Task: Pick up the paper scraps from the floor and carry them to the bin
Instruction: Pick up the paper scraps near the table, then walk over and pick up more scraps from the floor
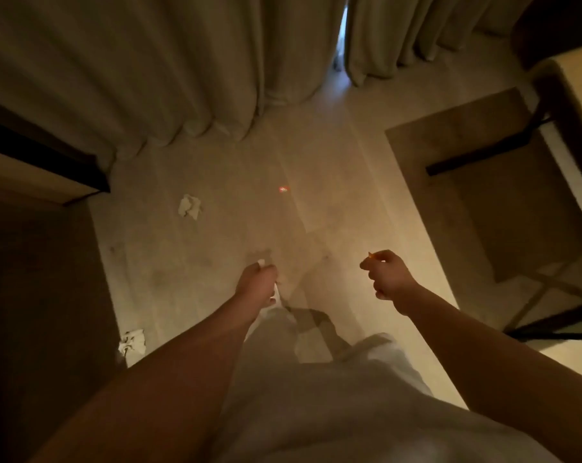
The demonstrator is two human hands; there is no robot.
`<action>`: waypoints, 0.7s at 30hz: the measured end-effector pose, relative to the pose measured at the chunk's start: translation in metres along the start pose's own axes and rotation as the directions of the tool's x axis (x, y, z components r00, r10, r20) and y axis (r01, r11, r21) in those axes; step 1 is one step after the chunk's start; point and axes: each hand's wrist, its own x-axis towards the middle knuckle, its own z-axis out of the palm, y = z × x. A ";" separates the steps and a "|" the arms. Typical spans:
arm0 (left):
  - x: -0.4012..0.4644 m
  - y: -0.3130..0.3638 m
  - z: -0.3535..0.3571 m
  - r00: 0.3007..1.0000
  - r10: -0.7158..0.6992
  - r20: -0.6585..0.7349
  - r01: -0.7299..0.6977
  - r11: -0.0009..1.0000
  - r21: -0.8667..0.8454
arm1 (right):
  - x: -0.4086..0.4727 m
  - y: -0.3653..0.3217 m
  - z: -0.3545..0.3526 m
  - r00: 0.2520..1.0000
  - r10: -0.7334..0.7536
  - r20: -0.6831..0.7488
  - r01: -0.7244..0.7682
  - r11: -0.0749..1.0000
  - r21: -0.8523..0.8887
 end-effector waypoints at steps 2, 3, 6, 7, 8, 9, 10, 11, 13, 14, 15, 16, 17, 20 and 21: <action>0.012 0.009 -0.036 1.000 0.024 -0.017 -0.025 0.998 -0.063 | 0.002 -0.017 0.028 1.000 0.000 0.000 0.000 0.999 -0.053; 0.015 0.014 -0.051 0.999 0.029 -0.019 -0.030 0.996 -0.079 | 0.004 -0.024 0.040 1.000 0.004 0.003 -0.004 0.997 -0.072; 0.035 0.025 -0.083 0.998 0.034 -0.053 -0.039 0.994 -0.099 | 0.011 -0.049 0.071 1.000 0.016 0.022 -0.014 0.994 -0.110; 0.044 0.029 -0.091 0.997 0.021 -0.071 -0.029 0.993 -0.115 | 0.015 -0.058 0.080 0.999 0.021 0.034 -0.017 0.993 -0.119; 0.054 0.032 -0.098 0.996 0.000 -0.086 -0.012 0.991 -0.134 | 0.020 -0.069 0.088 0.999 0.026 0.048 -0.020 0.992 -0.124; 0.063 0.035 -0.105 0.995 -0.027 -0.093 0.013 0.990 -0.143 | 0.027 -0.080 0.096 0.998 0.027 0.061 -0.019 0.991 -0.131; 0.074 0.037 -0.110 0.994 -0.050 -0.096 0.036 0.989 -0.143 | 0.034 -0.091 0.104 0.997 0.024 0.073 -0.013 0.989 -0.148; 0.083 0.040 -0.115 0.993 -0.063 -0.099 0.050 0.990 -0.133 | 0.042 -0.101 0.112 0.996 0.022 0.082 -0.007 0.985 -0.174; 0.102 0.047 -0.124 0.991 -0.078 -0.105 0.064 0.989 -0.132 | 0.062 -0.120 0.127 0.995 0.020 0.101 0.004 0.974 -0.225; 0.112 0.051 -0.128 0.990 -0.079 -0.118 0.063 0.989 -0.133 | 0.075 -0.129 0.135 0.994 0.022 0.111 0.007 0.967 -0.253; 0.123 0.056 -0.132 0.987 -0.076 -0.138 0.058 0.989 -0.133 | 0.088 -0.137 0.144 0.992 0.034 0.122 0.003 0.958 -0.286; 0.133 0.060 -0.136 0.985 -0.069 -0.160 0.049 0.991 -0.124 | 0.101 -0.143 0.153 0.990 0.049 0.130 -0.006 0.949 -0.315; 0.146 0.064 -0.138 0.982 -0.061 -0.176 0.040 0.991 -0.124 | 0.116 -0.150 0.162 0.989 0.060 0.136 -0.011 0.941 -0.339; 0.195 0.072 -0.141 0.977 -0.043 -0.208 0.016 0.991 -0.133 | 0.166 -0.164 0.190 0.987 0.073 0.145 -0.004 0.906 -0.423; 0.215 0.075 -0.142 0.975 -0.045 -0.218 0.019 0.993 -0.119 | 0.185 -0.168 0.201 0.987 0.072 0.143 -0.003 0.900 -0.437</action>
